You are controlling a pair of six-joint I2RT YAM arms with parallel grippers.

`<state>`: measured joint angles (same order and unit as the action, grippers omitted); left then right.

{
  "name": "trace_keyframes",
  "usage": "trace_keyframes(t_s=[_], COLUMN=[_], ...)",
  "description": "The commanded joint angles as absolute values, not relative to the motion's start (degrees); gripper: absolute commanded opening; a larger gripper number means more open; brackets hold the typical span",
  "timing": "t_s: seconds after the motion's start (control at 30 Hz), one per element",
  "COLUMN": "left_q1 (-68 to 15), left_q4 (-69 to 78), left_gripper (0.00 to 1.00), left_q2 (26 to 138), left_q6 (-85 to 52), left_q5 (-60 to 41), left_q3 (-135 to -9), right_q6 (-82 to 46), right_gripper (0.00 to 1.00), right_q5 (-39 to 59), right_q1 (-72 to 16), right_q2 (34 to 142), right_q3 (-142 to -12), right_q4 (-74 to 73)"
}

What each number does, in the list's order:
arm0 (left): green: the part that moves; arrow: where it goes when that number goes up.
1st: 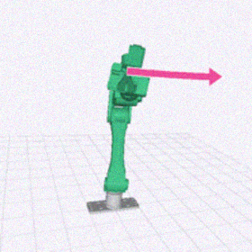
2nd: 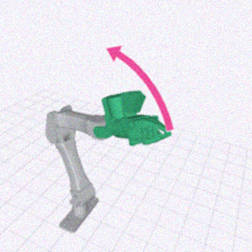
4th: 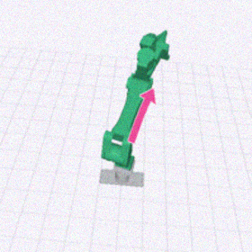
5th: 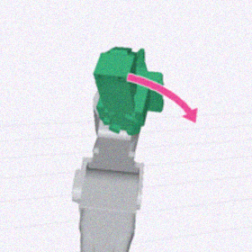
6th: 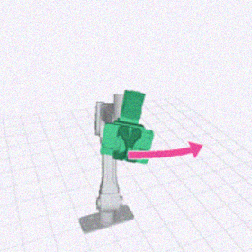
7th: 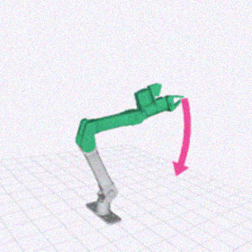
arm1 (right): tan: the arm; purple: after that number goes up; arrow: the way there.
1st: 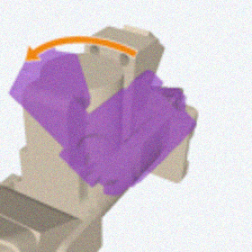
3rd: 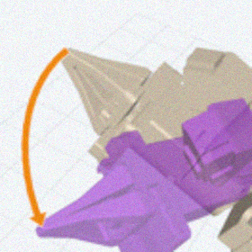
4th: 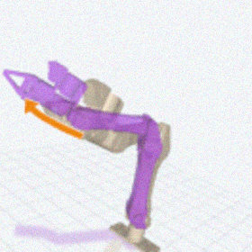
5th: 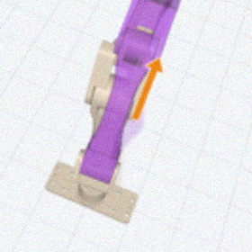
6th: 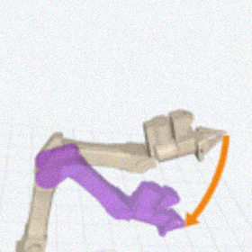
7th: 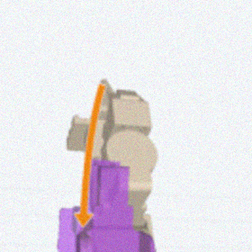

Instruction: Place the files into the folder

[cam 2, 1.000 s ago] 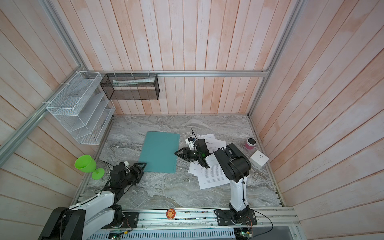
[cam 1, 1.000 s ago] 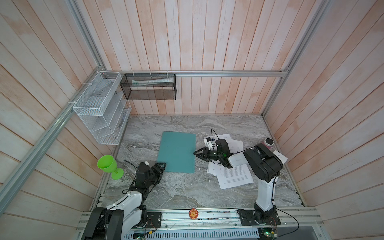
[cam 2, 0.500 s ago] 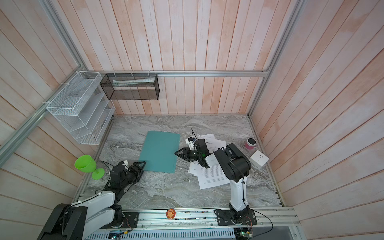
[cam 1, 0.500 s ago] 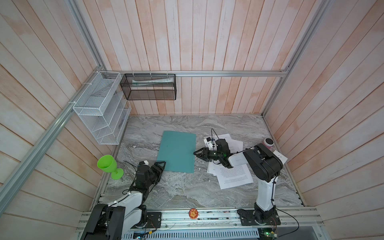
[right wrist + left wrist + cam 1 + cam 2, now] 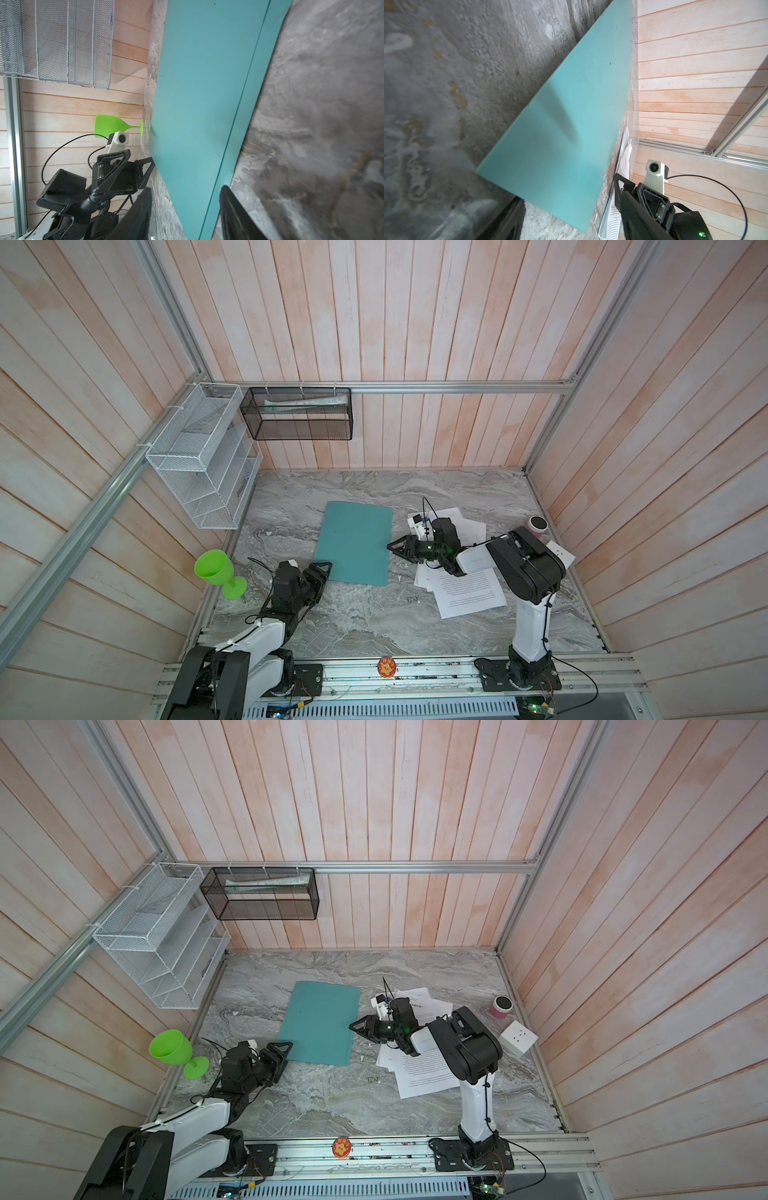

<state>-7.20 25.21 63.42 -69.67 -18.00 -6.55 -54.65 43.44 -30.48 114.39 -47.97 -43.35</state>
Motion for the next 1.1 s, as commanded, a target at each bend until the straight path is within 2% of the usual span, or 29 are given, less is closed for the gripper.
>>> trace_keyframes(t_s=[0.0, 0.33, 0.43, 0.53, 0.63, 0.8, 0.97, 1.07], left_q1=[-7.1, -7.0, -7.0, -7.0, -7.0, -7.0, -6.9, -7.0], left_q4=[27.6, 38.5, 44.2, 46.9, 47.9, 49.3, 50.1, 50.9], left_gripper=[0.74, 0.74, 0.71, 0.71, 0.71, 0.71, 0.71, 0.71], left_q2=[64.1, 70.4, 74.1, 77.2, 78.9, 80.9, 81.7, 82.3], left_q6=[-69.3, -69.8, -70.2, -69.8, -68.9, -68.6, -68.3, -68.4], left_q5=[-17.2, -15.6, -15.5, -15.6, -15.9, -16.3, -16.9, -16.7], left_q3=[-6.5, -4.1, -3.6, -4.5, -5.3, -5.5, -5.4, -5.0], right_q6=[-54.8, -55.5, -55.3, -51.2, -42.7, -28.4, -22.3, -21.6], right_gripper=[0.51, 0.5, 0.46, 0.45, 0.45, 0.47, 0.52, 0.52], right_q5=[43.5, 43.5, 43.5, 41.9, 35.7, 26.7, 30.0, 32.6], right_q1=[-30.2, -30.2, -30.1, -30.1, -30.1, -29.6, -26.6, -25.5], right_q2=[115.4, 116.2, 116.5, 116.0, 116.7, 126.6, 141.3, 147.1], right_q3=[-49.0, -49.3, -49.9, -54.1, -64.1, -89.6, -113.2, -121.7], right_q4=[-43.7, -44.9, -44.8, -38.1, -24.7, -2.9, 8.7, 11.2])
